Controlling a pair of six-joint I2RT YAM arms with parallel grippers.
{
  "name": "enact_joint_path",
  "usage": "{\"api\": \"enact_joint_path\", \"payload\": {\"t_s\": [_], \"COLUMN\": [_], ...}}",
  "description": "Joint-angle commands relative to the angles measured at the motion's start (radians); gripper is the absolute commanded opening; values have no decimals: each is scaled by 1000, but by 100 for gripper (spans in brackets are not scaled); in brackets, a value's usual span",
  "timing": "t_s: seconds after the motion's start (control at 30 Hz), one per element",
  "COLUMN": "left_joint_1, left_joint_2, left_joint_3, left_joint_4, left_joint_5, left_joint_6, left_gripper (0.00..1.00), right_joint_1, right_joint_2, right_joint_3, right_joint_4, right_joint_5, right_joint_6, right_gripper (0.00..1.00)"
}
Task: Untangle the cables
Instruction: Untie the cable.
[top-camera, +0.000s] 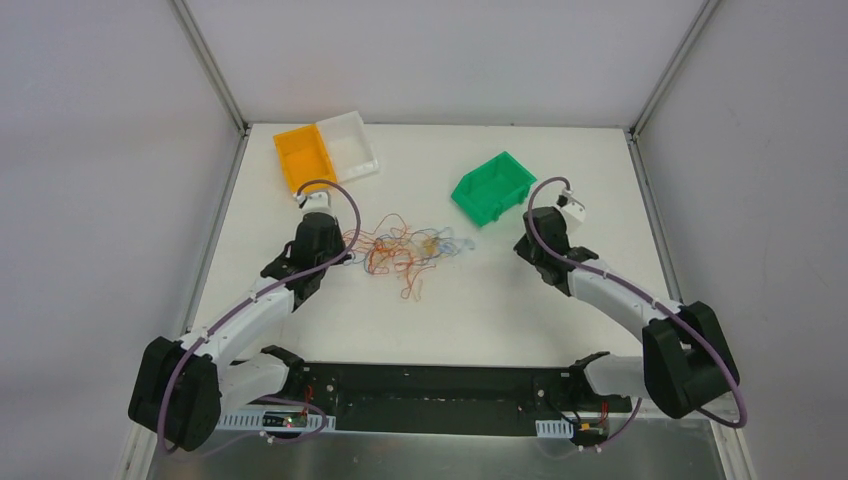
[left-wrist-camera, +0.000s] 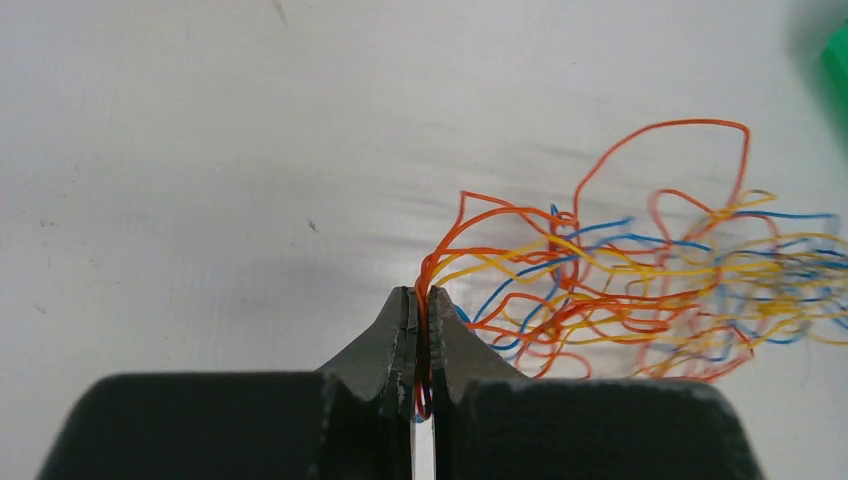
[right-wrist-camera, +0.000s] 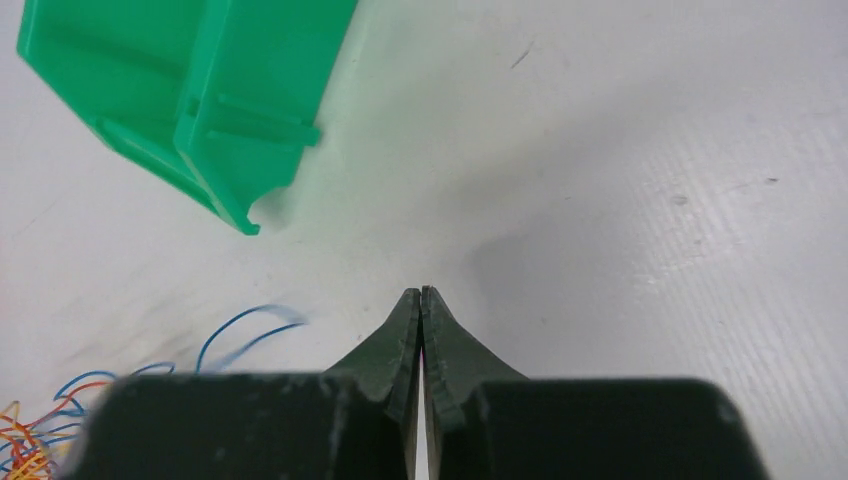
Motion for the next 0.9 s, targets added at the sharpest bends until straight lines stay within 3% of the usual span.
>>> {"api": "enact_joint_path", "payload": {"t_s": [0.0,0.2,0.23,0.3,0.37,0.43,0.53,0.7,0.87], "left_joint_1": [10,10,10,10,10,10,-6,-41,-43], "left_joint_2": [50,35,28,22,33,52,80,112,121], "left_joint_3": [35,40,35,24,15,11,13,34,47], "left_joint_4": [-29,-94,-92,-47,28,80,120,129,103], "left_joint_5": [-47,-196,-181,-63,110,276,386,439,419], "left_joint_6": [26,-38,-39,4,48,68,93,131,140], "left_gripper": [0,0,0,0,0,4,9,13,17], "right_joint_1": [-16,-33,-37,-47,-48,-40,16,186,240], "right_joint_2": [-90,-228,-250,-278,-272,-244,-155,25,160], "right_joint_3": [-46,-115,-130,-161,-179,-199,-153,-18,64], "right_joint_4": [11,-69,-61,54,184,333,352,313,279], "right_joint_5": [192,448,446,299,65,-198,-311,-343,-351], "right_joint_6": [31,181,181,57,-60,-130,-191,-302,-307], "right_gripper": [4,0,0,1,16,47,70,72,72]}}
